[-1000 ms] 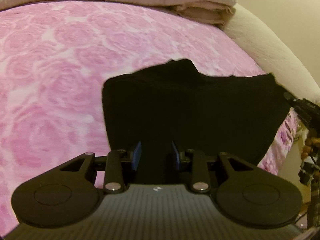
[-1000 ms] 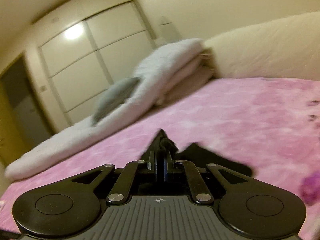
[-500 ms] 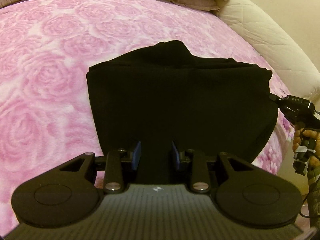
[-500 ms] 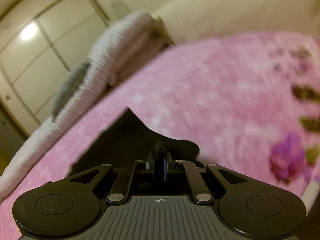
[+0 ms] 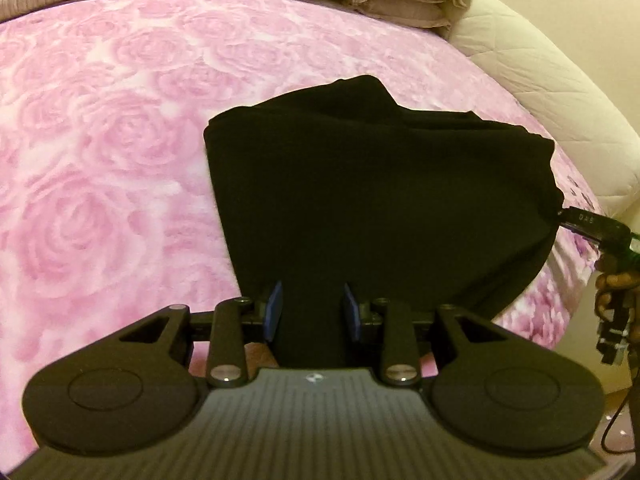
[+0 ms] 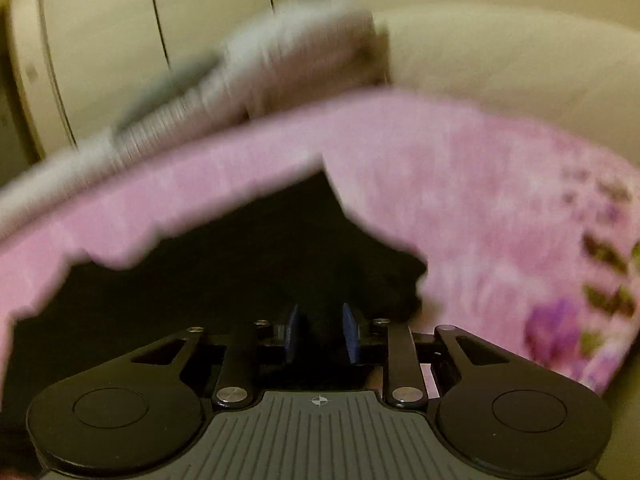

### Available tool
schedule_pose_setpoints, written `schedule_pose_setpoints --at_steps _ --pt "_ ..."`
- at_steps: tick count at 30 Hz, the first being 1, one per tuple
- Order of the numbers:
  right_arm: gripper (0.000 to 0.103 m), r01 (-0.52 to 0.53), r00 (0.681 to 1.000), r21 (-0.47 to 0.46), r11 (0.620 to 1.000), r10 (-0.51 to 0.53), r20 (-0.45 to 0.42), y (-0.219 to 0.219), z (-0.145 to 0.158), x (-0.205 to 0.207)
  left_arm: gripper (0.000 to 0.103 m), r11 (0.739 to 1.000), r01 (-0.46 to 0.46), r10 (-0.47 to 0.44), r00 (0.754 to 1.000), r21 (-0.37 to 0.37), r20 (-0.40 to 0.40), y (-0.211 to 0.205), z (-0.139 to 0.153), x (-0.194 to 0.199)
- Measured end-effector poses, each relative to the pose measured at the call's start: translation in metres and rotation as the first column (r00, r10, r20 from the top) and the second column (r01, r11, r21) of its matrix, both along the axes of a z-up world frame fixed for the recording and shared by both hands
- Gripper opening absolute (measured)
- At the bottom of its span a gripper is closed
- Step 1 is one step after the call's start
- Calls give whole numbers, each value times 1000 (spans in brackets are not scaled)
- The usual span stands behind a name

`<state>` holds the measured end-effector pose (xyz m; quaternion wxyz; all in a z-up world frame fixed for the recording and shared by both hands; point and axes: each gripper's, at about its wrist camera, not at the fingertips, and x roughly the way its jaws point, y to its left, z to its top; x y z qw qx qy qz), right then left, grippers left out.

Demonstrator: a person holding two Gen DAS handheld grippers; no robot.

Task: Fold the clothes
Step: 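Lay the black pants bundle down and open both grippers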

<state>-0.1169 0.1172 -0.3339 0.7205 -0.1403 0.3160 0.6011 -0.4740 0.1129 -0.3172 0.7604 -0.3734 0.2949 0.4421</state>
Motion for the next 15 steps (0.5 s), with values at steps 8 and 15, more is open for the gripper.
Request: schedule_pose_setpoints --at_steps 8,15 --pt "26 -8 993 74 997 17 -114 -49 27 -33 31 998 -52 53 998 -22 33 -22 4 -29" --pt "26 -80 992 -77 994 72 -106 -61 7 -83 32 993 -112 113 993 -45 19 -48 5 -41"
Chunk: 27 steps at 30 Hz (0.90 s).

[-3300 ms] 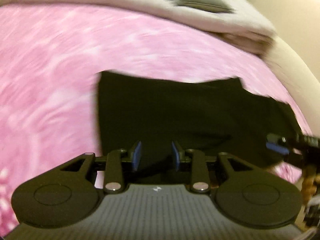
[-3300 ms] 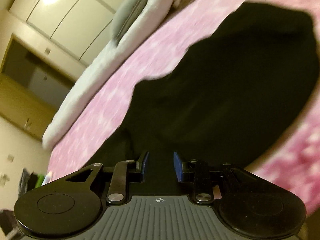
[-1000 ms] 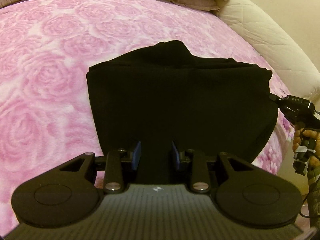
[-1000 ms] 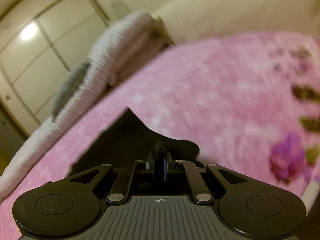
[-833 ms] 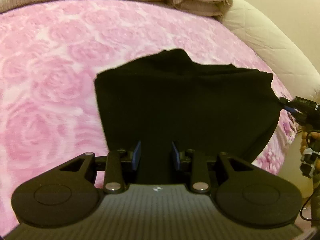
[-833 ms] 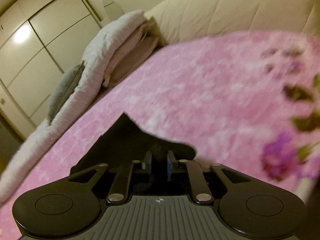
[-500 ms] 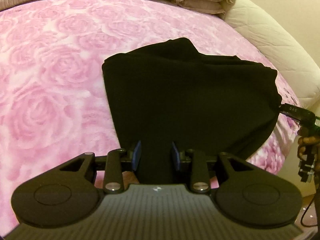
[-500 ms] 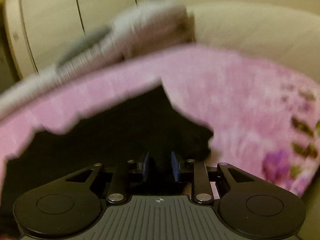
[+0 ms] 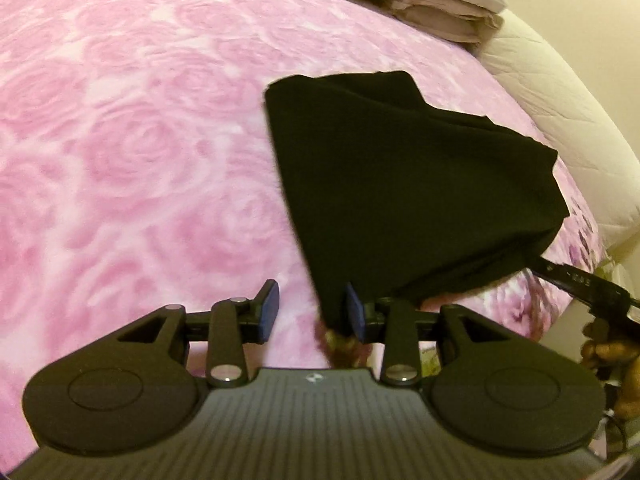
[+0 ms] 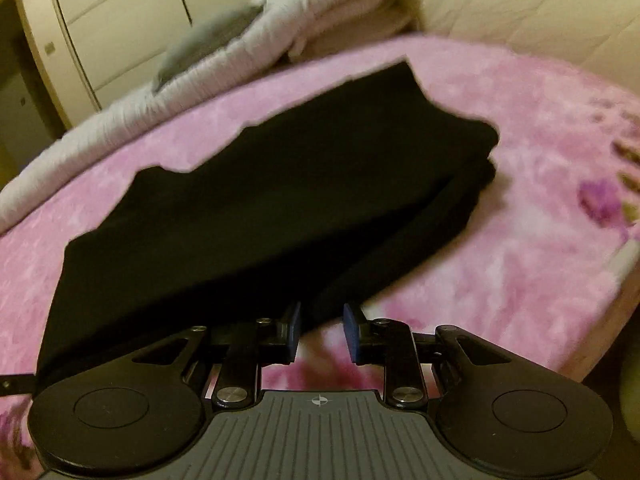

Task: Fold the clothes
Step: 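Lay the black pants bundle down and open both grippers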

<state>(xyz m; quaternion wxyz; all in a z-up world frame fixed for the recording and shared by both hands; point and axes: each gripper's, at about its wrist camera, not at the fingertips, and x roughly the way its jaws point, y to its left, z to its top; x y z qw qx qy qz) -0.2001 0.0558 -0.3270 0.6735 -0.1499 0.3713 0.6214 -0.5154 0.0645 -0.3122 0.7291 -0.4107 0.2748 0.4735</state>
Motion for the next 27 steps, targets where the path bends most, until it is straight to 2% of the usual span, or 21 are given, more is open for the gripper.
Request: schedule_pose_setpoints --at_steps 4,9,14,19,27 --pt "26 3 1000 -8 1000 -4 -16 -16 23 -14 32 999 -14 20 992 49 -122 -16 19 2" --pt "27 -19 999 -33 999 20 30 -38 33 -38 36 994 -3 24 982 110 -188 -44 37 5" --pt "31 -27 999 -35 999 28 42 -56 37 -52 39 988 34 0 975 150 -221 -66 50 9" --pt "39 -12 997 -14 1000 13 71 -70 47 -54 40 985 41 -4 975 165 -221 -81 57 10" --pt "43 -24 991 -7 1000 25 130 -82 60 -58 42 983 55 -12 972 177 -233 -96 62 13"
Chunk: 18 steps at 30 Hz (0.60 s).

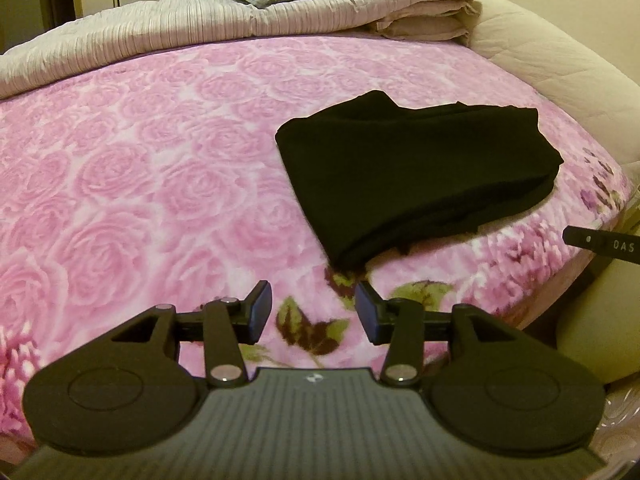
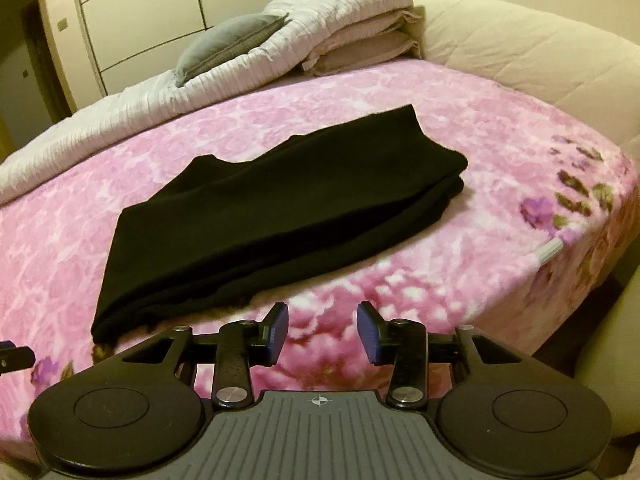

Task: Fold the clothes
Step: 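Lay the black pants bundle down and open both grippers, then grasp the edge of the pants bundle with the left gripper and lift it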

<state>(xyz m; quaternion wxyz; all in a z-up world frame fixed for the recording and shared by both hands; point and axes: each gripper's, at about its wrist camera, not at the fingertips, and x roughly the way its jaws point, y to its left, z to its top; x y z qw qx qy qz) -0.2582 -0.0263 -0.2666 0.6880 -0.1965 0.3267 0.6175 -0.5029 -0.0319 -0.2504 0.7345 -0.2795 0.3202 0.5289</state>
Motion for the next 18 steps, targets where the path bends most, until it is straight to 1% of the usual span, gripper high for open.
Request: schedule_pose_setpoints --at_steps 5,18 --pt "44 -26 1000 0 1000 26 7 -2 3 -6 42 1000 5 -5 1000 -5 8 -4 -1 -1" --pt "45 -34 999 -12 999 34 18 5 -3 -7 42 998 -21 25 997 -55 78 4 -14 -10"
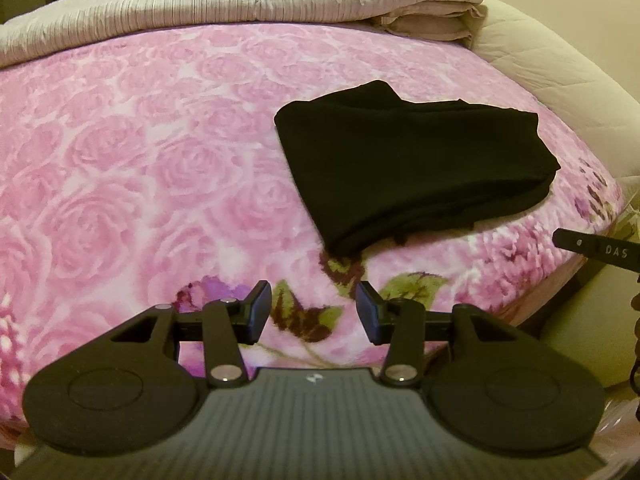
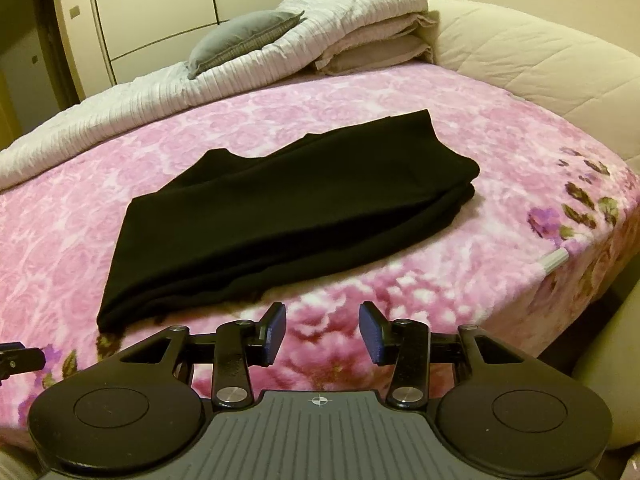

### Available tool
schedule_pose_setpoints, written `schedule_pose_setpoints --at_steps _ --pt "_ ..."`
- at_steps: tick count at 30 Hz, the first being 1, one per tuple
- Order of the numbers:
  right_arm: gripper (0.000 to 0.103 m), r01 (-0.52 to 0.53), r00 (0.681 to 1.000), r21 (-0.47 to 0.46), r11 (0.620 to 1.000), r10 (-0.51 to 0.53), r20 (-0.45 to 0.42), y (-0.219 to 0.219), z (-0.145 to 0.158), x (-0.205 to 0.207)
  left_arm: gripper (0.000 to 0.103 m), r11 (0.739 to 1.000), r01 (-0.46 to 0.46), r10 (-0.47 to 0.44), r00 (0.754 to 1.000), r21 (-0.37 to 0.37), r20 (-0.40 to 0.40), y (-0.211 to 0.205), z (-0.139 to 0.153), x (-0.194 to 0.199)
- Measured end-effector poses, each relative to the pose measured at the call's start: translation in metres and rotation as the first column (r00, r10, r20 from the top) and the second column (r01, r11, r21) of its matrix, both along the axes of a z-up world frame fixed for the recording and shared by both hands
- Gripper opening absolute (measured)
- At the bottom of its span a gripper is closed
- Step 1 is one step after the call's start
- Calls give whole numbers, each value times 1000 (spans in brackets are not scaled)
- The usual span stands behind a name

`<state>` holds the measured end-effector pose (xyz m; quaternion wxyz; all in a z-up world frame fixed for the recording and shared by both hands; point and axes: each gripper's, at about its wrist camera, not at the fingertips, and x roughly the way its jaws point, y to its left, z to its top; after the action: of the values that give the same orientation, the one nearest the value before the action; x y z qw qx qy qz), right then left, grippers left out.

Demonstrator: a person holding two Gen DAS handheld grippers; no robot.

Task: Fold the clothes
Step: 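Grasp the edge of the pants bundle with the left gripper and lift it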

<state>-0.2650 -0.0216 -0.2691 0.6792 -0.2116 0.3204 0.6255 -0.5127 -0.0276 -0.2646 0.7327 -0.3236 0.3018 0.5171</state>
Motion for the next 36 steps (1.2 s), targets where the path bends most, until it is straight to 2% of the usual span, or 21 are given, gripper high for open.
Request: schedule_pose_setpoints --at_steps 4,6,7,9,11,15,18,20,23,25,27,28,30,32,34,35,36 --pt "45 -6 1000 -10 1000 6 -5 5 -4 0 43 999 -14 17 996 -39 93 8 -5 -5" --pt "45 -7 1000 -14 1000 7 -10 8 -7 2 44 994 -42 64 973 -102 221 17 -13 -14" --pt "45 -6 1000 -16 1000 6 -16 9 -9 3 44 988 -59 99 950 -143 297 21 -18 -20" --pt "45 0 1000 -24 1000 0 -32 11 -13 7 44 968 -102 194 883 -229 427 30 -34 -31" --pt "45 13 998 -29 999 -15 -64 14 -19 14 44 940 -143 292 805 -309 517 38 -49 -41" --pt "45 10 996 -19 1000 -12 -87 19 -27 22 45 903 -214 397 747 -371 533 56 -69 -49" --pt "45 -27 998 6 1000 27 -55 23 -31 21 46 875 -230 456 685 -426 568 72 -84 -53" --pt "45 -46 999 7 999 46 -26 28 -36 18 47 863 -231 480 652 -450 587 82 -92 -52" --pt "45 -78 997 17 997 78 -8 35 -44 16 48 863 -226 481 640 -452 599 98 -99 -47" --pt "45 -114 993 35 993 114 13 38 -46 12 43 878 -199 455 632 -436 627 107 -101 -40" --pt "45 -171 983 56 984 167 72 40 -47 3 18 890 -164 419 665 -426 618 114 -105 -31" --pt "45 -204 975 66 977 196 108 40 -48 -3 18 895 -147 400 681 -421 614 117 -106 -28" --pt "45 -269 951 81 960 251 180 42 -48 -15 18 903 -134 382 689 -409 617 117 -106 -33" --pt "45 -371 900 91 924 334 279 38 -49 -31 18 894 -141 399 684 -426 611 112 -108 -45" --pt "45 -498 813 87 863 429 394 29 -54 -51 20 883 -158 427 659 -442 619 105 -110 -63" --pt "45 -562 755 71 824 475 453 25 -59 -61 20 877 -169 443 646 -450 621 101 -110 -72" --pt "45 -626 682 40 779 522 511 21 -66 -73 20 870 -181 460 633 -459 622 97 -111 -79"
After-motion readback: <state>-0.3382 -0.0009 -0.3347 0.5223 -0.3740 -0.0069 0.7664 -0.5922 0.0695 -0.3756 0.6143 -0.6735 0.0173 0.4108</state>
